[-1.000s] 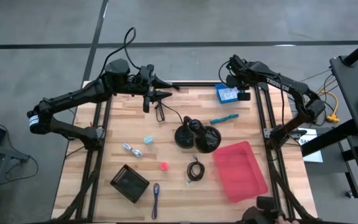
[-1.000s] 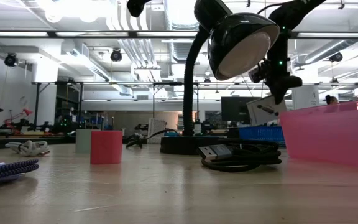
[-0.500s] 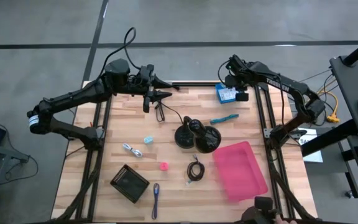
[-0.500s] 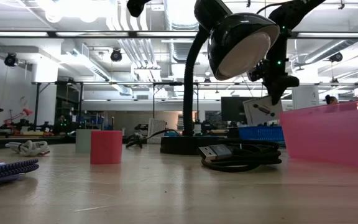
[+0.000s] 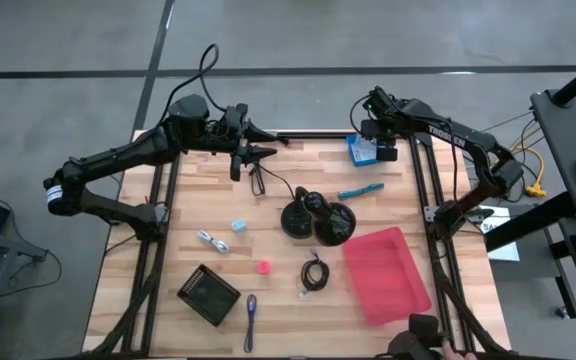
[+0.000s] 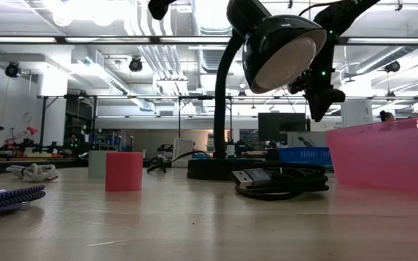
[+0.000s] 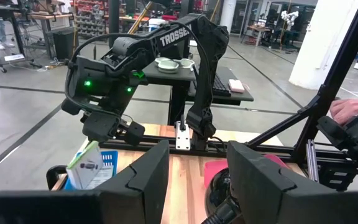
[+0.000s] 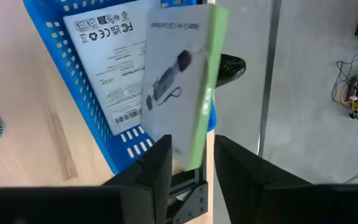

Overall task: Pick and place items into bin
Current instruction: Put the blue charger cable into the pink bin

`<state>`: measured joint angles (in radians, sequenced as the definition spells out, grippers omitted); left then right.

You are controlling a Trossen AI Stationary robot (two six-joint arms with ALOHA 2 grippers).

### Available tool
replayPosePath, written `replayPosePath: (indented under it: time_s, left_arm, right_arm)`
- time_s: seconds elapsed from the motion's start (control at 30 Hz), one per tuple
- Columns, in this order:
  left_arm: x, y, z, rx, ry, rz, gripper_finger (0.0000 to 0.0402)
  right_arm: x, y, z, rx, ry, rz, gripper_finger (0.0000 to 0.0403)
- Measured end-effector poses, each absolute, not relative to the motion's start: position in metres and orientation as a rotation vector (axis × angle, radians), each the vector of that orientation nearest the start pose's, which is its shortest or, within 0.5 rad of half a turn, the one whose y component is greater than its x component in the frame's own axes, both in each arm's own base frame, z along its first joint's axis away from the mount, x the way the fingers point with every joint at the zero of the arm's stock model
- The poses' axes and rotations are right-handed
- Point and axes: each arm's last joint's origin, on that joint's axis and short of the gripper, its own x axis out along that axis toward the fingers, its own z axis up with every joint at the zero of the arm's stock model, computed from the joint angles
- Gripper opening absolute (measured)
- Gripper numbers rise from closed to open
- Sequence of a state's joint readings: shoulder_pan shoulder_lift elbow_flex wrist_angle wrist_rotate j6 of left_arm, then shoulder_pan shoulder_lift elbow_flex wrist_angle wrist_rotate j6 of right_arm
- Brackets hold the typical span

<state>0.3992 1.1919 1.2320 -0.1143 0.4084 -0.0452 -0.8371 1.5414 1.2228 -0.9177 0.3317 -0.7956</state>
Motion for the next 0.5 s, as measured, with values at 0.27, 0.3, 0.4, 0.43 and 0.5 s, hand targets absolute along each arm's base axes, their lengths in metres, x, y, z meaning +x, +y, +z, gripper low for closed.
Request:
replayPosePath:
  time_s: [0.27, 0.3, 0.4, 0.43, 0.5]
  left_arm:
    - [0.2429, 0.0900, 0.4115, -0.074, 0.069, -0.008, 0.0147]
    - [0.2429, 0.0900, 0.4115, -0.074, 0.069, -0.008, 0.0147]
    - [0.2429, 0.0900, 0.4115, -0.074, 0.069, -0.008, 0.0147]
    - [0.2429, 0.0900, 0.4115, -0.074, 0.069, -0.008, 0.0147]
    - [0.2429, 0.0900, 0.4115, -0.074, 0.068, -0.008, 0.0147]
  right_arm:
    - [0.1905, -0.2254, 0.2579, -0.289, 1.549, -0.445, 0.0101]
    - [0.1905, -0.2254, 0.2579, -0.289, 1.549, -0.445, 0.0099]
    - [0.1904, -0.2253, 0.2580, -0.289, 1.549, -0.445, 0.0094]
    - [0.1904, -0.2253, 0.2580, -0.289, 1.549, -0.445, 0.0093]
    - [0.1904, -0.2253, 0.2580, -0.289, 1.549, -0.446, 0.0091]
